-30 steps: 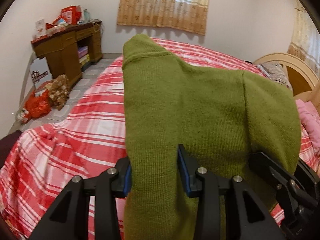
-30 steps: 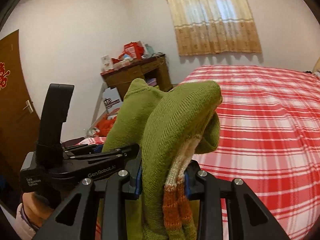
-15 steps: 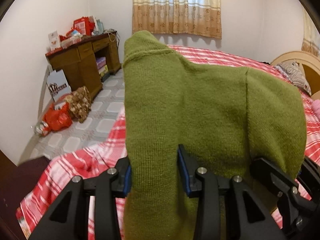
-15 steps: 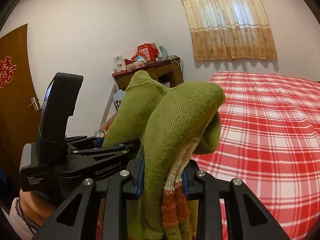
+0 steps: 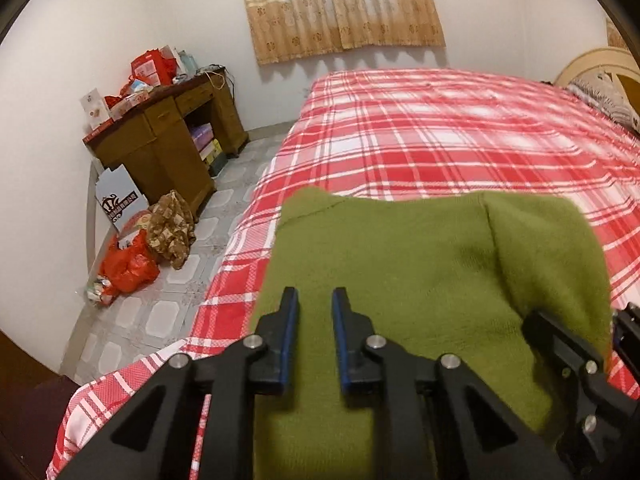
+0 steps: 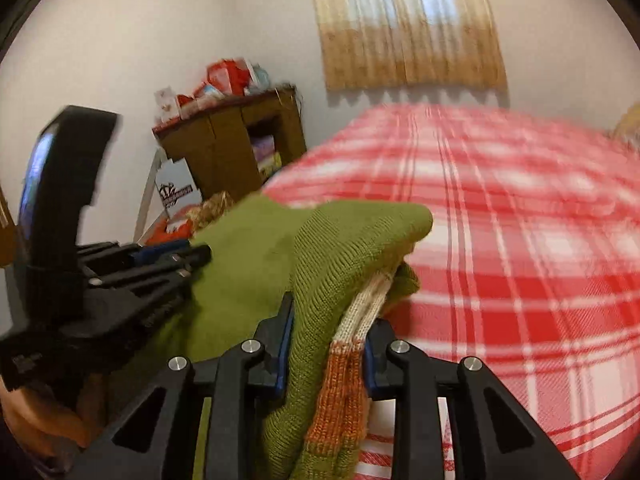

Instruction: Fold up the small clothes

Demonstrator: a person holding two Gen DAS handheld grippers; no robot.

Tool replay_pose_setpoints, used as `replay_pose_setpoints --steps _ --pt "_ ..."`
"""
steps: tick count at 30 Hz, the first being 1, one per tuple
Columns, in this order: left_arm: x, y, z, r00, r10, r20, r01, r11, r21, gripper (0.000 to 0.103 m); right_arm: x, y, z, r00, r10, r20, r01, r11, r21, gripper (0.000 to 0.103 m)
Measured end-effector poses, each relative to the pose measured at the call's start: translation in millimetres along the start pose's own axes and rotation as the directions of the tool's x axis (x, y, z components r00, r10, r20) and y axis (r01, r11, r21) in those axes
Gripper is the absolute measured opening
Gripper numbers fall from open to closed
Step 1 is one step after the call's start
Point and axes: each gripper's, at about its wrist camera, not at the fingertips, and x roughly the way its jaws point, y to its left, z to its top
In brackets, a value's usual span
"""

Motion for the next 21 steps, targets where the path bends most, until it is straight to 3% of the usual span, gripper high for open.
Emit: replay_pose_setpoints --steps 2,5,7,10,13,19,21 --pt "-2 0 -1 1.0 -0.001 -0.009 0.001 1.0 0.015 0.026 2 -11 -1 0.999 0.041 -0.03 -0.039 0.998 0.055 0.035" --pt "-4 5 -1 1.0 0.005 -0.01 -0.004 1.0 0.019 0.049 -1 -32 -1 0.99 0.118 -0.074 -0.103 0.98 0.172 0.051" --pt "-3 16 2 0.999 -0.012 -0.031 0.011 1.0 -0.027 0.085 -7 -49 0 0.982 0.176 -0.069 -0.152 0.953 0.261 0.051" --pt "1 40 9 0.99 -0.121 -0.067 0.11 0.983 -0.149 0.089 -14 -82 4 0.97 0.243 -0.004 -0.219 0.88 0.421 0.057" --pt "3 43 16 0.988 -0.144 -0.058 0.133 0.977 -0.17 0.089 -1 -103 11 0.954 0.299 -0.008 -0.249 0.808 0.534 0.059" --pt "17 24 30 0.99 -0.122 -0.07 0.114 0.988 -0.109 0.089 43 -88 21 0.918 0.376 -0.124 -0.261 0.809 0.527 0.059" --pt "29 18 28 0.986 -0.111 -0.124 0.1 0.991 -0.093 0.089 48 -77 25 0.925 0.355 -0.133 -0.249 0.833 0.493 0.057"
